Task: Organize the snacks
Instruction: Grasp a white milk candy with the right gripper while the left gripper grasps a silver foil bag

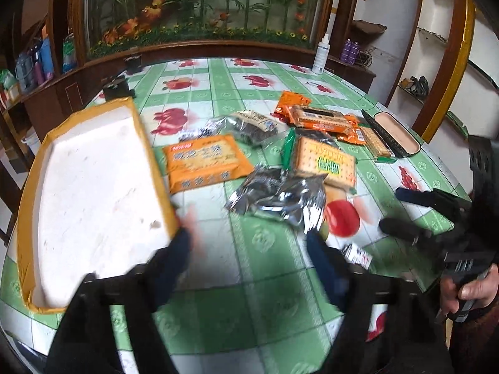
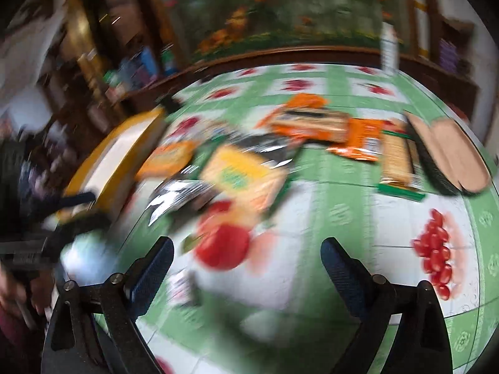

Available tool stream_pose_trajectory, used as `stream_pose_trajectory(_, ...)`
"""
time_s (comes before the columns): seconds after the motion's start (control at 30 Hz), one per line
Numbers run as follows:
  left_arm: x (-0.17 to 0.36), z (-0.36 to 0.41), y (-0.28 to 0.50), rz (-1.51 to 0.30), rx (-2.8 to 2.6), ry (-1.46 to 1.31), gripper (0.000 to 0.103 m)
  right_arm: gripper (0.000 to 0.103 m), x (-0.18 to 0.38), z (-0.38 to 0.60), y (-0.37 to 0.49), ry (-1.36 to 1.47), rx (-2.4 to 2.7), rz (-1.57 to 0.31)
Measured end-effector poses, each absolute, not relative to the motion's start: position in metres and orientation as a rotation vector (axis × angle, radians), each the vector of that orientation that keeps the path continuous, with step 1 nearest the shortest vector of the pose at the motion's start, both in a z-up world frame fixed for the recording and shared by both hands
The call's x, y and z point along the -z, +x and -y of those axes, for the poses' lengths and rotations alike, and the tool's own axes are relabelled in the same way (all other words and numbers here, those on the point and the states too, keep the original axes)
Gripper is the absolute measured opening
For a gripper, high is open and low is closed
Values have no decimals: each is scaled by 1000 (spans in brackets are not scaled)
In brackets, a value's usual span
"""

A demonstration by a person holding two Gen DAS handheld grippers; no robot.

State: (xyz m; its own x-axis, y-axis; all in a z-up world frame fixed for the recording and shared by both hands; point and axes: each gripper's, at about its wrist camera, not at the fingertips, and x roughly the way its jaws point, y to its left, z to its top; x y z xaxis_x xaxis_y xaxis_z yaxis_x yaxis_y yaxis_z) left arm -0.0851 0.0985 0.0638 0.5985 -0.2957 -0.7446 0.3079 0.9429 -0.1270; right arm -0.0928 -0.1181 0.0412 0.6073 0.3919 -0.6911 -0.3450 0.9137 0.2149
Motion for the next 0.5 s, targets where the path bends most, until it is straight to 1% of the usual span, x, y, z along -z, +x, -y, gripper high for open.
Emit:
stream_pose_trajectory(0.03,-63,-101,-86,-862,351,15,70,83,-39,110,-95,41,-442,-824)
stream_pose_trajectory(0.07,-62,-103,-86,-863,350,13,70,81,-37,102,-97,18,-453,-841)
stream_pose_trajectory(0.13,-61,-105,-88,-869,362,7,70,81,-30,93,-99,-11,-467,-873)
stream_pose_trajectory(0.17,-60,-105,-89,-870,363,10,70,78,-26,90,-98,-25,-461,-882)
stream_pose_trajectory(0.2,-60,-105,-90,-870,363,14,70,73,-22,87,-97,-40,-454,-897)
stream_pose_trajectory(0.23,-59,-105,-91,-871,367,14,70,55,-18,86,-96,-46,-462,-915)
stream_pose_trajectory(0.27,-59,-104,-91,-871,374,10,70,40,-17,86,-94,-47,-463,-921)
stream_pose_trajectory(0.43,-60,-100,-89,-874,391,1,70,39,-19,81,-96,-72,-472,-915)
stream_pose_trajectory(0.47,-60,-99,-89,-877,397,-8,70,33,-18,76,-98,-111,-471,-907)
stream_pose_trajectory(0.5,-61,-98,-87,-882,403,-18,70,25,-19,75,-101,-131,-464,-903)
